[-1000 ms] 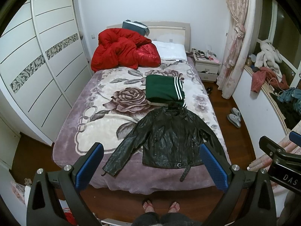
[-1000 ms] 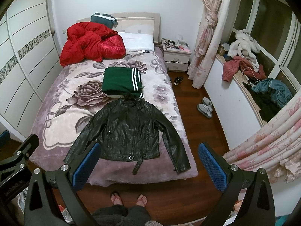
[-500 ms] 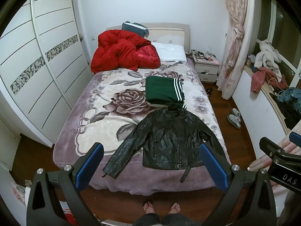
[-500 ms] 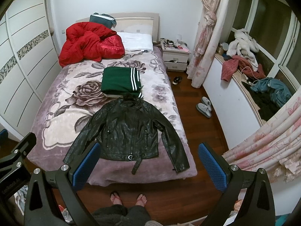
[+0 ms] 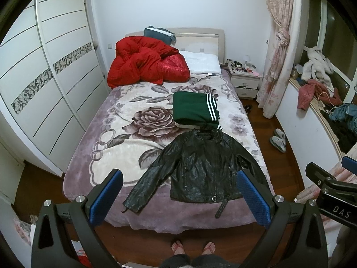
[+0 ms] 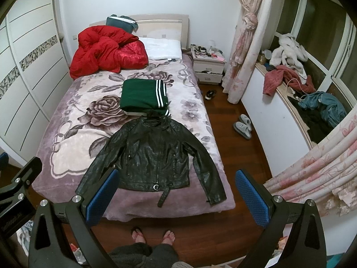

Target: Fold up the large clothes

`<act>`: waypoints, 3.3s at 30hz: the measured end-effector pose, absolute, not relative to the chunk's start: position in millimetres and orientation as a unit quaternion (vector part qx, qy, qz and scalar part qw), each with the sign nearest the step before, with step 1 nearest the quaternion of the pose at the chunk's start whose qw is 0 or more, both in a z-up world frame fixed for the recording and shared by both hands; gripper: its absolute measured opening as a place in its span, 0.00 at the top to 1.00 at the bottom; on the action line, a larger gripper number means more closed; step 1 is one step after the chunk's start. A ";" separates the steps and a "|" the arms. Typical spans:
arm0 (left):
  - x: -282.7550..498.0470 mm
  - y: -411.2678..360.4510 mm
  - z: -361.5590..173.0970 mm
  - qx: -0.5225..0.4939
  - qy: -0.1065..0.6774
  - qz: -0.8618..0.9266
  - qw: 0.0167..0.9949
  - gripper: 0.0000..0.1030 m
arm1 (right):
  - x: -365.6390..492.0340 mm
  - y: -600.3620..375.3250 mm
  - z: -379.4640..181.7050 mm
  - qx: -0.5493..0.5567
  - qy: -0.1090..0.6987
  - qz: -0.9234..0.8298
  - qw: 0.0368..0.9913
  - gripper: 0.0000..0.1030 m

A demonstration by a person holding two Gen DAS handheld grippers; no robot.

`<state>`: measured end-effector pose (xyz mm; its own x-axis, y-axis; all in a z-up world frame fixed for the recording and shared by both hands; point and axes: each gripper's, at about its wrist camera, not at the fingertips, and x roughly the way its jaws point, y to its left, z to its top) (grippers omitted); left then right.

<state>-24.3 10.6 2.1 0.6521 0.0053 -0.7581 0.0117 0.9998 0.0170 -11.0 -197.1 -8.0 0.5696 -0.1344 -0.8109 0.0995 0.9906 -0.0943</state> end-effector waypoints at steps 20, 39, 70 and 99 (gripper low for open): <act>139.4 16.4 -198.2 0.085 0.495 0.033 0.864 0.00 | 119.7 -338.8 -259.9 0.112 0.586 -0.227 0.770 0.00; 242.1 -72.1 -523.6 0.160 0.640 0.061 0.749 0.00 | 38.6 -595.0 -708.4 0.565 0.554 -0.320 0.521 0.19; 272.1 -115.4 -600.4 0.190 0.649 -0.015 0.736 0.00 | 17.1 -530.6 -767.5 0.796 0.201 -0.226 0.525 0.47; 301.4 3.9 -599.9 0.072 0.658 0.111 0.741 0.00 | 316.4 -423.0 -536.3 0.305 0.394 -0.156 0.853 0.95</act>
